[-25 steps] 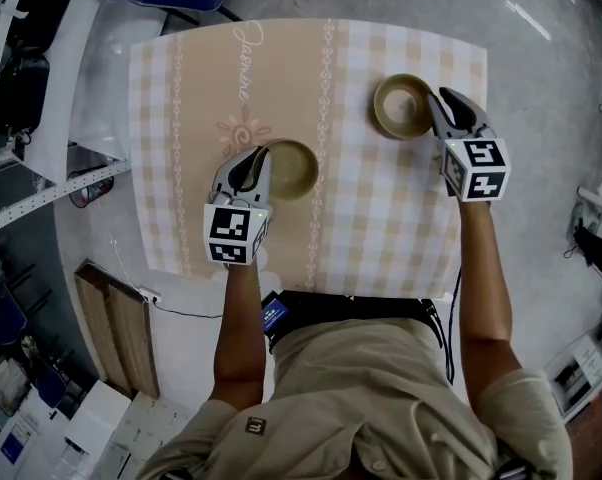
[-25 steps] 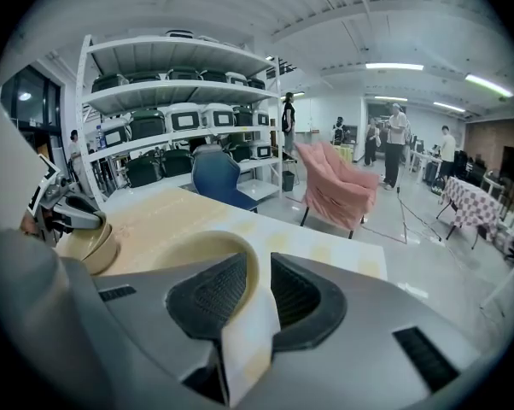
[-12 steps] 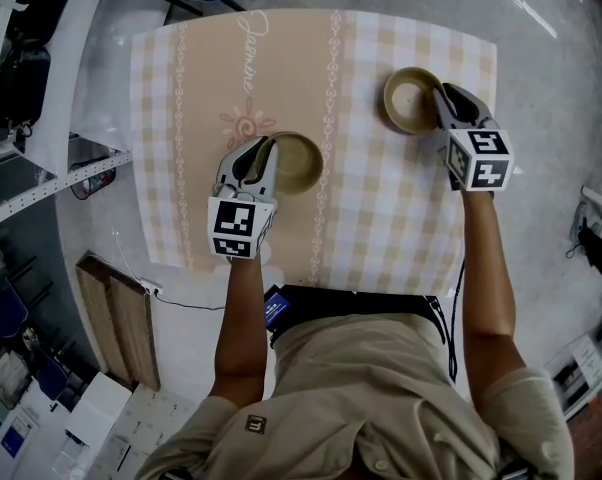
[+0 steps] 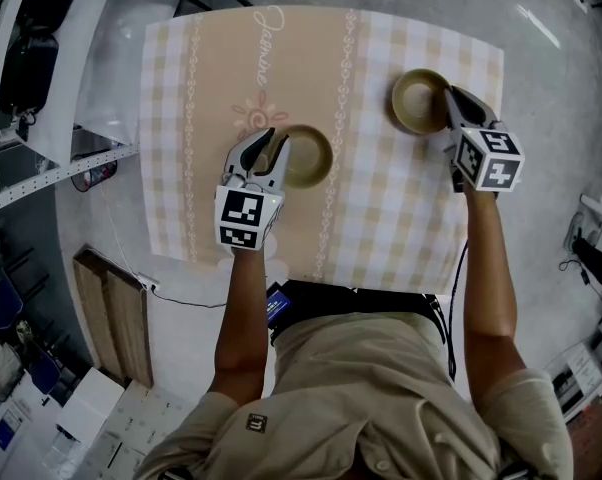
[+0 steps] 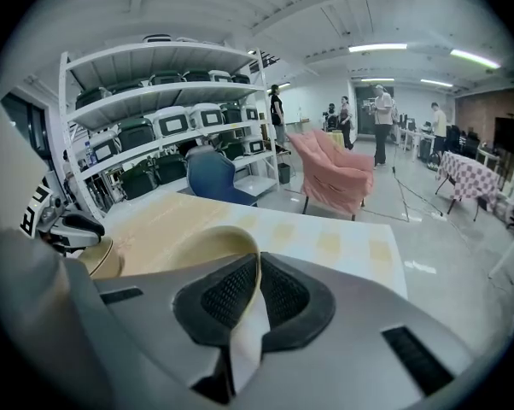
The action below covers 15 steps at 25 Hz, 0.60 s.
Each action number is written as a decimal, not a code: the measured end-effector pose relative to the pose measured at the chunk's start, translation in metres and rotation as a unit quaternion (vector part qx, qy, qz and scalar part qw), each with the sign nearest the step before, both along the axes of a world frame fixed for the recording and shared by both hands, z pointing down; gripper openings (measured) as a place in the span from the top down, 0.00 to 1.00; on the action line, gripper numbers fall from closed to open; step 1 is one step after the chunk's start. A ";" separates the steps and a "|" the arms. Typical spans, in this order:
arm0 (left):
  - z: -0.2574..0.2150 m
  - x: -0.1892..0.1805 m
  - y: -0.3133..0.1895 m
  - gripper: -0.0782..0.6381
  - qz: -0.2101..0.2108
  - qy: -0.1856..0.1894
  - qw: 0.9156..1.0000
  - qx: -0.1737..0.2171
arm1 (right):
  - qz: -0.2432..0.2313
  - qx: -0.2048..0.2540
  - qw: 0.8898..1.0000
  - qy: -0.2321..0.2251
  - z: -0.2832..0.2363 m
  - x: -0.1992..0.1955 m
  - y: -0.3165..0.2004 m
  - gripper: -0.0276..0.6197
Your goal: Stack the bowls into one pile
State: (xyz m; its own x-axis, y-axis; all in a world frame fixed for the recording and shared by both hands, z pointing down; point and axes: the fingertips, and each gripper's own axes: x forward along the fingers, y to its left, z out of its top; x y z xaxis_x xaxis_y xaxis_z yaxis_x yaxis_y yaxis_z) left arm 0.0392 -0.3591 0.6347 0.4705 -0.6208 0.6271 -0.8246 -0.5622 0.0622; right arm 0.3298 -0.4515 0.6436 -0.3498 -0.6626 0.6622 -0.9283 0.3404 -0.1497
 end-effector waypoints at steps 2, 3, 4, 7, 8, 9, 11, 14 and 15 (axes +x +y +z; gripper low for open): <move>-0.006 -0.001 -0.002 0.78 -0.001 0.003 1.000 0.006 | -0.002 0.005 1.000 0.000 -0.005 -0.003 0.001 0.93; -0.010 -0.001 -0.002 0.78 -0.002 0.004 1.000 0.010 | -0.002 0.007 1.000 -0.001 -0.008 -0.004 0.002 0.93; -0.013 -0.003 -0.003 0.78 -0.003 0.005 1.000 0.014 | -0.002 0.009 1.000 -0.003 -0.011 -0.006 0.002 0.93; -0.022 -0.008 -0.004 0.78 -0.006 0.007 1.000 0.025 | -0.003 0.014 1.000 -0.010 -0.022 -0.013 0.003 0.93; -0.026 -0.010 -0.004 0.78 -0.008 0.007 1.000 0.027 | -0.005 0.016 1.000 -0.011 -0.027 -0.015 0.004 0.93; -0.030 -0.013 -0.003 0.78 -0.009 0.008 0.999 0.030 | -0.006 0.018 1.000 -0.012 -0.032 -0.018 0.004 0.93; -0.038 -0.017 -0.004 0.78 -0.010 0.011 0.999 0.037 | -0.008 0.025 1.000 -0.014 -0.042 -0.022 0.004 0.93; -0.050 -0.026 -0.002 0.78 -0.012 0.012 0.999 0.049 | -0.013 0.037 0.999 -0.014 -0.057 -0.030 0.004 0.93; -0.055 -0.030 -0.001 0.78 -0.015 0.012 0.998 0.053 | -0.015 0.040 0.999 -0.016 -0.062 -0.034 0.005 0.93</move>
